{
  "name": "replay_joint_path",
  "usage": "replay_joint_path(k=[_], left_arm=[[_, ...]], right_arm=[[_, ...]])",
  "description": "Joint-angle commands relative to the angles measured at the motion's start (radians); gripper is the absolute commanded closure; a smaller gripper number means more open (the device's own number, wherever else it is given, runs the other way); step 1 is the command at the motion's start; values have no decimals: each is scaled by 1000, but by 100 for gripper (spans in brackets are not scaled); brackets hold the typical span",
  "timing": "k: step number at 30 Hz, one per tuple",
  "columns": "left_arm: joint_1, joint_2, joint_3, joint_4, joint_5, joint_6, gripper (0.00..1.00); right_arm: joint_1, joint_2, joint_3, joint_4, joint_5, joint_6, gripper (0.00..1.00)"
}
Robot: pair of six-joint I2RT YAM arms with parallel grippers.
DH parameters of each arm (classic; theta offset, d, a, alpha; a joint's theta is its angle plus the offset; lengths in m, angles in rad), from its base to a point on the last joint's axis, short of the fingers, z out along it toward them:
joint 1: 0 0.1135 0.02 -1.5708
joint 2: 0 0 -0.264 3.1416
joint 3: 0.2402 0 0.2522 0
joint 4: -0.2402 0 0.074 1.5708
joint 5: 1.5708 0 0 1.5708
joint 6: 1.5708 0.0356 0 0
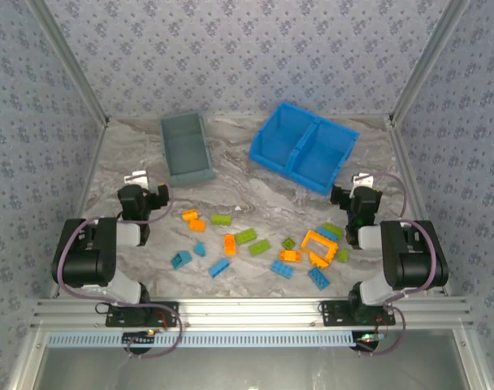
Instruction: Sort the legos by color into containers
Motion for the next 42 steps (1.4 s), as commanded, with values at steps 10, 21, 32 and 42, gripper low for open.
replay_joint_path(k=[10, 21, 32, 42], left_arm=[[-2, -8, 10, 14, -14, -4, 1], [-8, -20, 9, 15, -46, -6, 1], [-200, -606, 467, -832, -268, -159, 1], [-139, -348, 890, -1541, 190, -606, 1]], right_arm=[[-1, 11, 19, 10, -8, -10, 0], [-2, 11, 19, 10, -8, -10, 0], [190, -518, 491, -961, 237, 267, 0], [271, -157, 1013, -1528, -33, 565, 29]])
